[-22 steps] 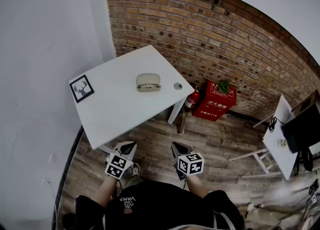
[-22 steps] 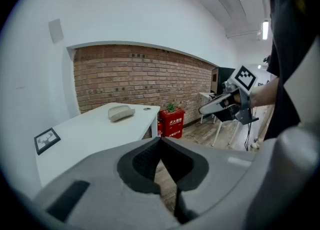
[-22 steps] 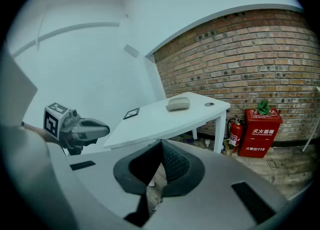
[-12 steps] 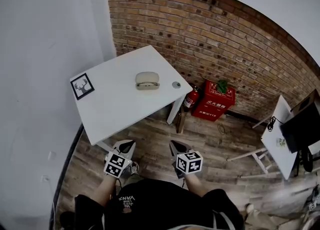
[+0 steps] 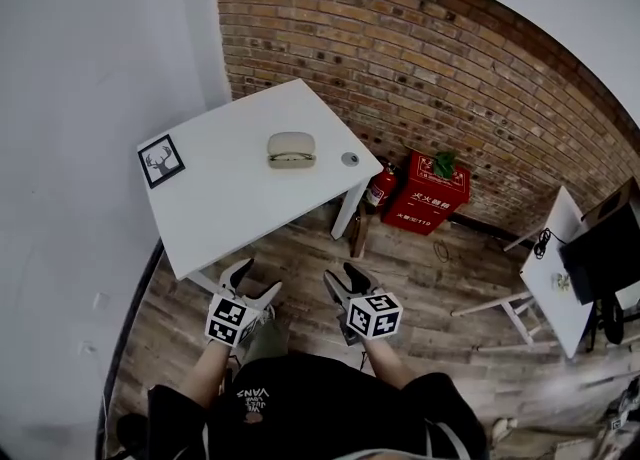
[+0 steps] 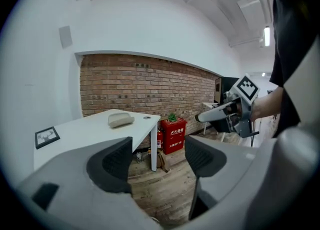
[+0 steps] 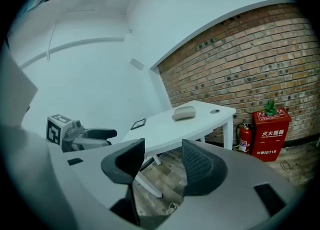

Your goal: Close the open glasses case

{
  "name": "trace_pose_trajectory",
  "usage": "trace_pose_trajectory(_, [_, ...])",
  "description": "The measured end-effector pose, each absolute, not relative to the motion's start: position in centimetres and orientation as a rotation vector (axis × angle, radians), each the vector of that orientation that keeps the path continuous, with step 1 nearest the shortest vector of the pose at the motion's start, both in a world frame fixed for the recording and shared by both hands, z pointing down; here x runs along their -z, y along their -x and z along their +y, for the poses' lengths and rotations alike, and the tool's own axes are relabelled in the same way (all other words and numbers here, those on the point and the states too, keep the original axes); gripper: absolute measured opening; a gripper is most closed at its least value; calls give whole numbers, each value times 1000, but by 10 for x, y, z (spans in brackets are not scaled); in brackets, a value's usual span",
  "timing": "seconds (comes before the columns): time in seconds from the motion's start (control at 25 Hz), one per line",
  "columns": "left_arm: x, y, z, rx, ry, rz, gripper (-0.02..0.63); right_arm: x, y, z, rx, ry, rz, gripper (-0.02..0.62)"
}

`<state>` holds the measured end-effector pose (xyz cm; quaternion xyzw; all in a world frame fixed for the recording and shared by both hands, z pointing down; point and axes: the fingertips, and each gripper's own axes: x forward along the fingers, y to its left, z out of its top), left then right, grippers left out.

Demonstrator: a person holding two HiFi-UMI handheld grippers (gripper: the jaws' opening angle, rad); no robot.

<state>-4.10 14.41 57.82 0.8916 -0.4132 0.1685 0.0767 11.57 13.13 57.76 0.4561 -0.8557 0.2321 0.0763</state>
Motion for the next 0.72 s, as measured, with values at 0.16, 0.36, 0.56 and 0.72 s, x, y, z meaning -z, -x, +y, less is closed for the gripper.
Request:
trace_pose_trajectory(0.16, [-582,41,117,-483,-2668,-1203,337,-581,-116,115,-706,-1388,-2550,218])
trace_pose_trajectory(0.36, [-578,41,72,-481,-2679,-1131,348,-583,-113,79,-731,-1433,-2506,218])
trace_pose_trajectory(0.56, [-577,56,22,-490,-2698,-1089,352,-585,-101,34,-759,-1492,-2467,218])
trace_pose_trajectory(0.72, [-576,72,-14,-489,-2709,-1060,357,-584,-88,1,-770,-1530,-2447,216])
